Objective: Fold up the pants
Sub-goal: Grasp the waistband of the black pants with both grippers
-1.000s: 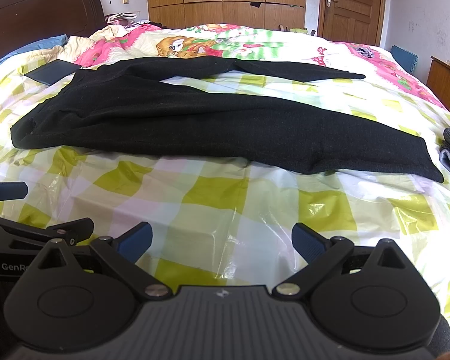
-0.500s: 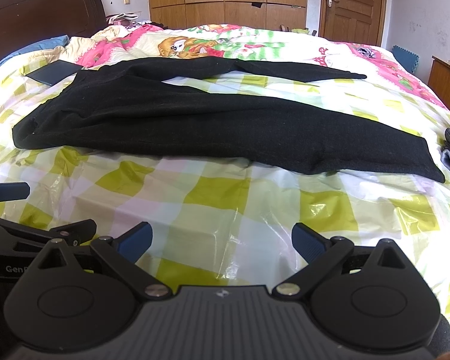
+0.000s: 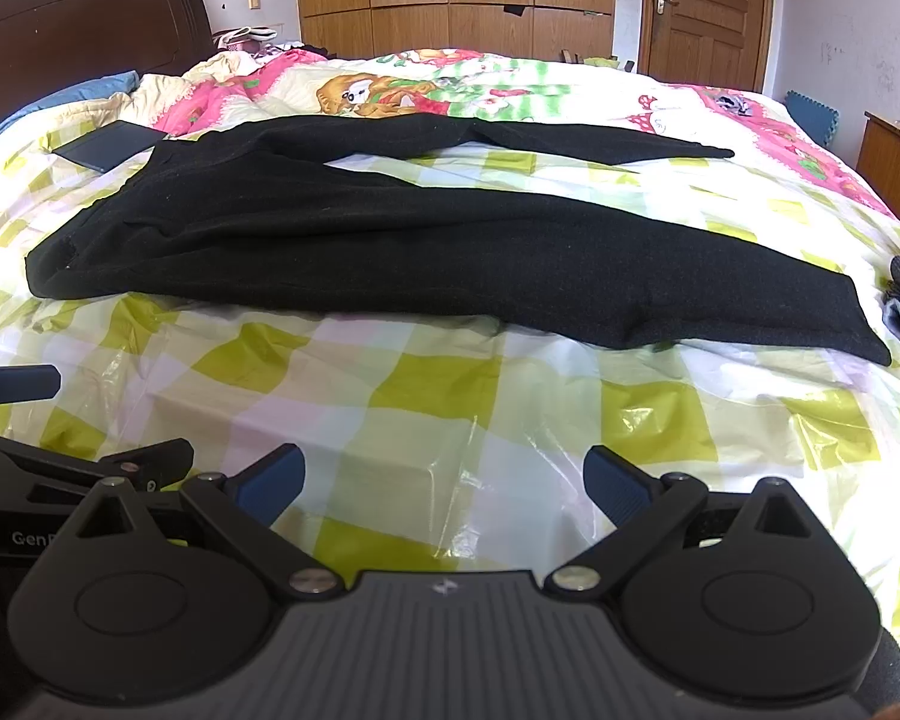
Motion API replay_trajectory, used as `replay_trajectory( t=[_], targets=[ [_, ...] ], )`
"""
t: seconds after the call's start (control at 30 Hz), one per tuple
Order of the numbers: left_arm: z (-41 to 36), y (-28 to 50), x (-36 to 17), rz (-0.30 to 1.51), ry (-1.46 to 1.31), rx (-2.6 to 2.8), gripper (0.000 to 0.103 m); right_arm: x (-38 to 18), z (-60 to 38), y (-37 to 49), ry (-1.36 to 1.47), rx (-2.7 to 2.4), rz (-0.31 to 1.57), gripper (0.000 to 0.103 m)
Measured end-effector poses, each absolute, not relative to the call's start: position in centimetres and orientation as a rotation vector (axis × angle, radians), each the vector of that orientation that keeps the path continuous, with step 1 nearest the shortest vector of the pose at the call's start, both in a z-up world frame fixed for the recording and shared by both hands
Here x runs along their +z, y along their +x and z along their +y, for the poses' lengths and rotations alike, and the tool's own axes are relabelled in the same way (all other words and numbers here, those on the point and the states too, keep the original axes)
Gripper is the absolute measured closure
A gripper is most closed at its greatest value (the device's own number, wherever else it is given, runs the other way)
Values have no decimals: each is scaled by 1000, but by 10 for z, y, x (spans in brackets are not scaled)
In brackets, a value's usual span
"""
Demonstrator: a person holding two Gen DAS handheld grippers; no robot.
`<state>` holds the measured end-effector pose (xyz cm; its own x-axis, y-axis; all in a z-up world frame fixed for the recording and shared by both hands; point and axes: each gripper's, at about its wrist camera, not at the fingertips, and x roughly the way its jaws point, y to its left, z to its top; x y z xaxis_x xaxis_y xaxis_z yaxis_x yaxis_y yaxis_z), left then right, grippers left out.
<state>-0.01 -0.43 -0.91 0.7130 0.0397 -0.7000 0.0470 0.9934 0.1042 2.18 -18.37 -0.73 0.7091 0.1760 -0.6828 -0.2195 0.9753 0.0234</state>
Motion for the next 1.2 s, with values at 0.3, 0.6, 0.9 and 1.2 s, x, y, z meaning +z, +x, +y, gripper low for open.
replay_trajectory(
  t=[0.3, 0.6, 0.9, 1.2],
  targets=[
    [5, 2, -5, 756, 94, -7, 0, 0, -176, 27, -71, 258, 737, 4],
    [73, 19, 8, 669, 134, 129, 0, 22, -116, 70, -166, 414, 671, 6],
    [203, 75, 5, 673, 156, 317, 0, 9, -28, 133, -380, 640, 663, 19],
    [274, 143, -23, 746, 184, 233, 0, -16, 34, 175, -496, 786, 723, 29]
  ],
)
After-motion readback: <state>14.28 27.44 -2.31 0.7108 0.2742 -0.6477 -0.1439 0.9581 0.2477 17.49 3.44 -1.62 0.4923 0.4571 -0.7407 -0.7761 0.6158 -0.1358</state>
